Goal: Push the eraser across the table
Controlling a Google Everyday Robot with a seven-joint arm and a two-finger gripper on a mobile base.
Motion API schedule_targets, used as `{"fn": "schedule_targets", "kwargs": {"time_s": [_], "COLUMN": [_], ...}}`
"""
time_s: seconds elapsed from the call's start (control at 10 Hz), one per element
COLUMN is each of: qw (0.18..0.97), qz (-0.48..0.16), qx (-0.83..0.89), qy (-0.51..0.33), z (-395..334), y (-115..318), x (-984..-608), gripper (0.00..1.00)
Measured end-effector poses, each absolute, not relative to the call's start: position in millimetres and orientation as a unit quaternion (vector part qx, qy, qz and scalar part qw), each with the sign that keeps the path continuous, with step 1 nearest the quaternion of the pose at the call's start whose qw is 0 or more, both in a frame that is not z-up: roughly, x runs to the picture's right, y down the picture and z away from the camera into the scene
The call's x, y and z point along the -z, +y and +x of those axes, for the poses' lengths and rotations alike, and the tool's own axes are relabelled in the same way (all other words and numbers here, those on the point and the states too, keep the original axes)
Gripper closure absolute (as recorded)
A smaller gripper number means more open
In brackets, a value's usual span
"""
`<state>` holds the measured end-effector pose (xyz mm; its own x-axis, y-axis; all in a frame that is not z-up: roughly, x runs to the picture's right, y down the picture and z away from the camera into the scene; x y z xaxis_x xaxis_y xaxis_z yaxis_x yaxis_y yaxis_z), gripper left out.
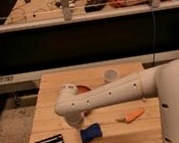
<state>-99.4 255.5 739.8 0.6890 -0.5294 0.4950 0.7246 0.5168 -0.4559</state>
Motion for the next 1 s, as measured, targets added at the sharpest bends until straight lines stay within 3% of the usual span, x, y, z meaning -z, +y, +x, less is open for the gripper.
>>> {"fn": "schedule_targets", "kwargs": {"time_s": [1.0], "qw": [0.848], "qz": [-0.320], "qx": [0.385], "qy": [-0.171], "z": [-119.1], "y": [278.8], "x": [-740.6], "gripper": [0.96]}}
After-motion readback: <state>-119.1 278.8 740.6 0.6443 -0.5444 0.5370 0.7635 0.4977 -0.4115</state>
